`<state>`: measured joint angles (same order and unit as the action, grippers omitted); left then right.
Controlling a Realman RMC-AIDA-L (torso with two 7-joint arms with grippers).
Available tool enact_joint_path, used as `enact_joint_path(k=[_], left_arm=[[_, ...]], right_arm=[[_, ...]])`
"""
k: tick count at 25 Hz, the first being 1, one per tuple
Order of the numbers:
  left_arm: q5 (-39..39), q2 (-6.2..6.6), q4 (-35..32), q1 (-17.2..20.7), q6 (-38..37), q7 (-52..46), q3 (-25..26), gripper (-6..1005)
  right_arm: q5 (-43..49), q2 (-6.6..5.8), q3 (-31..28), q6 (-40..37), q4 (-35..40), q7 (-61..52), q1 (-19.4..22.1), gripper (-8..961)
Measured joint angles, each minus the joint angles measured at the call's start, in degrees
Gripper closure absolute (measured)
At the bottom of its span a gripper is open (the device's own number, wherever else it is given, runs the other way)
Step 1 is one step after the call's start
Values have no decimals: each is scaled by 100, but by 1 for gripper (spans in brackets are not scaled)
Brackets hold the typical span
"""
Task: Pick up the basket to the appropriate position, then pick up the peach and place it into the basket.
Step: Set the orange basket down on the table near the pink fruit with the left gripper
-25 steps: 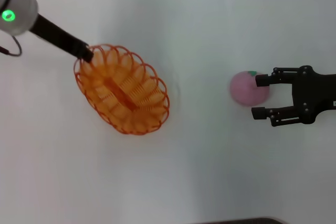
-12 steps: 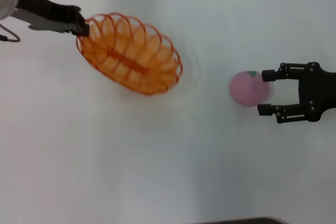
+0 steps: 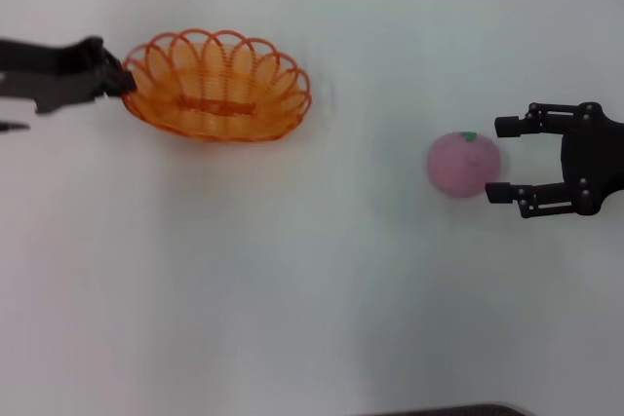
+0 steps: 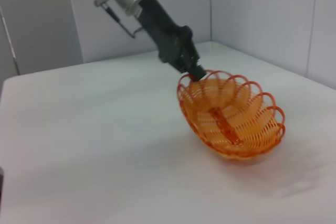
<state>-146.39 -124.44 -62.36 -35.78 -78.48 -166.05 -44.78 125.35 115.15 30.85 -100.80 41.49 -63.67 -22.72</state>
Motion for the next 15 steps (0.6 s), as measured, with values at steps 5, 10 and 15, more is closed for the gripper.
enact_joint_path(k=[5,10,15], left_arm=[[358,-10,383,253,218,3,-86,914],[367,5,464,350,236,58,-99,878],[520,63,247,471,35,707,55,760]], right_arm=[[1,-3,-1,79,2,64,-29,97],[-3,-11,-7,103,8,61,-73,96],[-8,-11,-158,123,9,-214,-162,96]])
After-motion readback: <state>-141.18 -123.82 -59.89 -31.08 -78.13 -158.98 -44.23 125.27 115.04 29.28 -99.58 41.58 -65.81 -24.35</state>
